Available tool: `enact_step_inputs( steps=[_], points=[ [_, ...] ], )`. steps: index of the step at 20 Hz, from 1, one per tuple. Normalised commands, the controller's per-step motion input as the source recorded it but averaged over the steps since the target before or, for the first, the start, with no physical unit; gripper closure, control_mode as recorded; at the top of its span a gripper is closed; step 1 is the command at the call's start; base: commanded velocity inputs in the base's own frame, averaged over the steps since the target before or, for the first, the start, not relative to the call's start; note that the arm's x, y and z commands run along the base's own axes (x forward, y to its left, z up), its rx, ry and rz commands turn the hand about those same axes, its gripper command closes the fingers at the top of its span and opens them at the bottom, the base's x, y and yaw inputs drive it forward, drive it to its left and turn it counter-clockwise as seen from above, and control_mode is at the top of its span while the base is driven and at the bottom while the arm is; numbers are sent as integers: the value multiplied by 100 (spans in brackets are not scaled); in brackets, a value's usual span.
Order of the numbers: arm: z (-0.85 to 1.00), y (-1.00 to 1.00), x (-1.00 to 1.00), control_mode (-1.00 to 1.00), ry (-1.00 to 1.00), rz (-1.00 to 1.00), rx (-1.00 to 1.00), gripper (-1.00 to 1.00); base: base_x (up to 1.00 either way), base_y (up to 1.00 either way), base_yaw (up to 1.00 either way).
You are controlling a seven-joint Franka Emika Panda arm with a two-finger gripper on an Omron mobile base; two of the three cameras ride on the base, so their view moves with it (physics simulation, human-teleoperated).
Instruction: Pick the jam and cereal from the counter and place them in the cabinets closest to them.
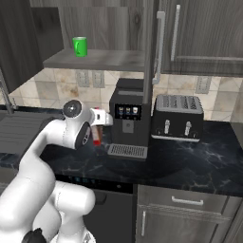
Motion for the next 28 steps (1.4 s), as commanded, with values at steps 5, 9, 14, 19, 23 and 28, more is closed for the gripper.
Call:
enact_step_inputs(
  steps=[5,9,14,19,23,28],
  points=[
    [50,-14,-38,-100,0,-2,0,100,0,0,0],
    [52,-16,-45,-100,0,-1,0,100,0,0,0],
    [55,-13,-51,-100,0,0,0,100,0,0,0],
    [57,-4,-52,-100,-1,0,0,100,0,0,0],
    [62,0,-49,-100,-4,0,0,100,0,0,0],
    [58,0,-49,-100,-9,0,0,100,0,0,0]
  ],
)
